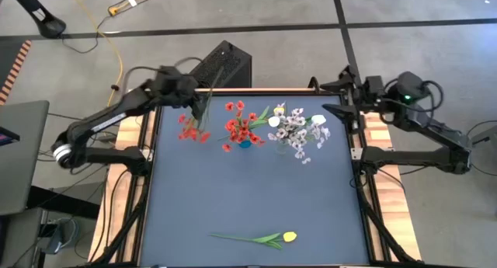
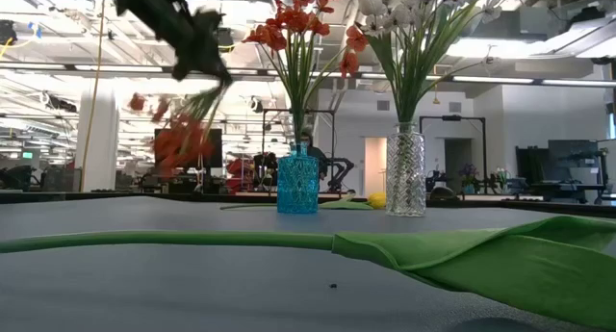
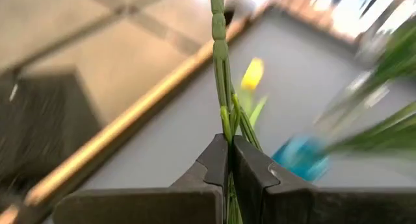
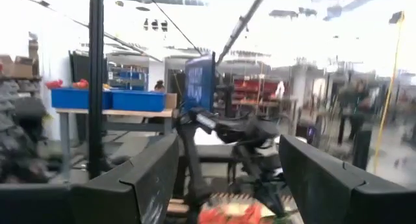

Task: Sort flowers into vase by color
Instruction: Put the orange flowers into the blue vase

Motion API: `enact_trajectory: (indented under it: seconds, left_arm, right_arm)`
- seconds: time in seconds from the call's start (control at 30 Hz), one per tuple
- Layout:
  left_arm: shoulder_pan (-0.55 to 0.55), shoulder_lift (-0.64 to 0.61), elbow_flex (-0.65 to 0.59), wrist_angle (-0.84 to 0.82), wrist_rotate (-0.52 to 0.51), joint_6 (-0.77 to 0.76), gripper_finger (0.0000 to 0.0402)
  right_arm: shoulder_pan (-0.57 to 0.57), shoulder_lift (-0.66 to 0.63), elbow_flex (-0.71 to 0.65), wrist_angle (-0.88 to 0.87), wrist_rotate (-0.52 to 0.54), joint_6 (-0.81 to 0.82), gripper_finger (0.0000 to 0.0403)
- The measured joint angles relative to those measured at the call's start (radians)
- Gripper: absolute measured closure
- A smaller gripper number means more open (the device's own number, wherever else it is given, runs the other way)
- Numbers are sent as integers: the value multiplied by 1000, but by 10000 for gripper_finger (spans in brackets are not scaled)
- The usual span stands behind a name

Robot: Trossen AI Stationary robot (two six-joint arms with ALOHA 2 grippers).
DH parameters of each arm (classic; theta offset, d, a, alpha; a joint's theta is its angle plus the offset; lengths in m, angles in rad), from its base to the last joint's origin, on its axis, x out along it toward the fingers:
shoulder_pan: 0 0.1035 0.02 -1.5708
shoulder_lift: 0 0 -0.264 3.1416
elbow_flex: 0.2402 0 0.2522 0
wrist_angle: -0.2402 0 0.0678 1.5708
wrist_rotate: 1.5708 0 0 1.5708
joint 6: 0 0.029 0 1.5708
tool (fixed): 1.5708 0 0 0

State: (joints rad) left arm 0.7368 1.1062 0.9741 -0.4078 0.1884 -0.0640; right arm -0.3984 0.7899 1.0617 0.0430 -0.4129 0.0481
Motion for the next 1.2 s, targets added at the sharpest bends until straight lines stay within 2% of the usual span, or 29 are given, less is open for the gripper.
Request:
enact_trajectory:
  seconds: [0.13, 0.3, 0.4, 0.5, 0.57, 0.7, 0.83, 0.97, 1.2]
  left_arm:
    - [0, -122, 15, 107, 69, -79, 401]
    - [1, -198, 142, 65, 93, -120, 401]
    - [1, -212, 215, 39, 230, -197, 401]
    - [-5, -213, 264, 36, 428, -257, 401]
    - [-20, -214, 272, 36, 497, -313, 401]
    - [-70, -204, 271, 31, 477, -384, 401]
    - [-135, -179, 271, 42, 405, -403, 402]
    - [-212, -137, 271, 63, 358, -406, 401]
    - [-317, -51, 271, 171, 328, -429, 401]
  right_arm:
    - [14, 72, 17, 105, -3, -194, 111]
    - [24, 192, 99, 125, -5, -415, 111]
    - [56, 280, 144, 116, -4, -564, 111]
    - [106, 352, 188, 112, -4, -783, 111]
    - [144, 389, 210, 115, -6, -956, 111]
    - [225, 474, 260, 117, 36, -1312, 111]
    - [307, 572, 311, 127, 251, -1603, 111]
    - [380, 651, 343, 192, 459, -1807, 112]
    - [443, 743, 345, 366, 604, -2121, 113]
